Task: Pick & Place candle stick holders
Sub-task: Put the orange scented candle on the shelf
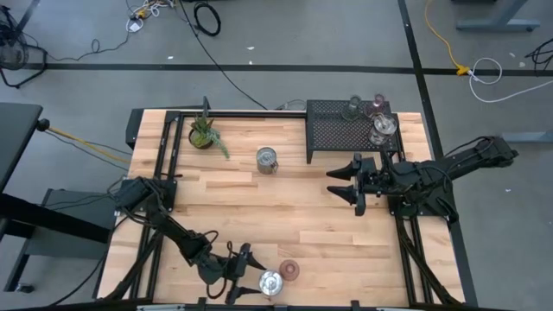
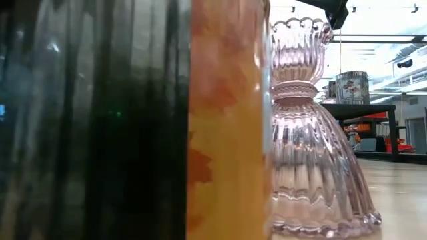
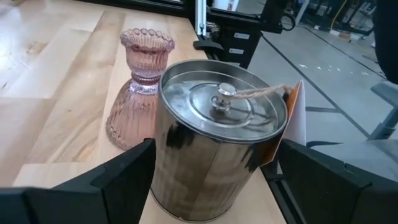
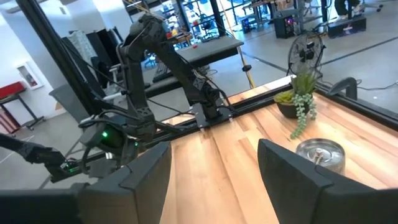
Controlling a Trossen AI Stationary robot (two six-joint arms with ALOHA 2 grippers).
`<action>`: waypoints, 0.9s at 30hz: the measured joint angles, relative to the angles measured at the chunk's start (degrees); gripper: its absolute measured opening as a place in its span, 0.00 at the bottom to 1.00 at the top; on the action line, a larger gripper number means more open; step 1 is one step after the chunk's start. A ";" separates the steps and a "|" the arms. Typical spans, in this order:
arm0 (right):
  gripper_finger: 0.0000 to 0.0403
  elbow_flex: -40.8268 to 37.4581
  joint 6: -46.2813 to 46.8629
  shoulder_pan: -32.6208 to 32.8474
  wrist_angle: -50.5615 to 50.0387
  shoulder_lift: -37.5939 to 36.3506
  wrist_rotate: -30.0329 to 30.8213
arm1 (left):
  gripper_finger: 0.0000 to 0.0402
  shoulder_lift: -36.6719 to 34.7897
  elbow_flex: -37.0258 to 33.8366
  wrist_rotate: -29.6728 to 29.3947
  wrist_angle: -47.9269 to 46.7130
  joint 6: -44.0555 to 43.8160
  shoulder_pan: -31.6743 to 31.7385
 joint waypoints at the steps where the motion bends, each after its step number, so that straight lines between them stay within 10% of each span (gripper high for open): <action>1: 0.60 0.01 0.00 0.08 0.00 0.00 0.01 | 0.84 0.00 0.00 -0.04 0.04 0.00 0.00; 27: 0.60 -0.01 1.53 0.33 -0.18 5.66 -0.05 | 0.84 -0.03 0.00 -12.81 -1.75 0.06 8.02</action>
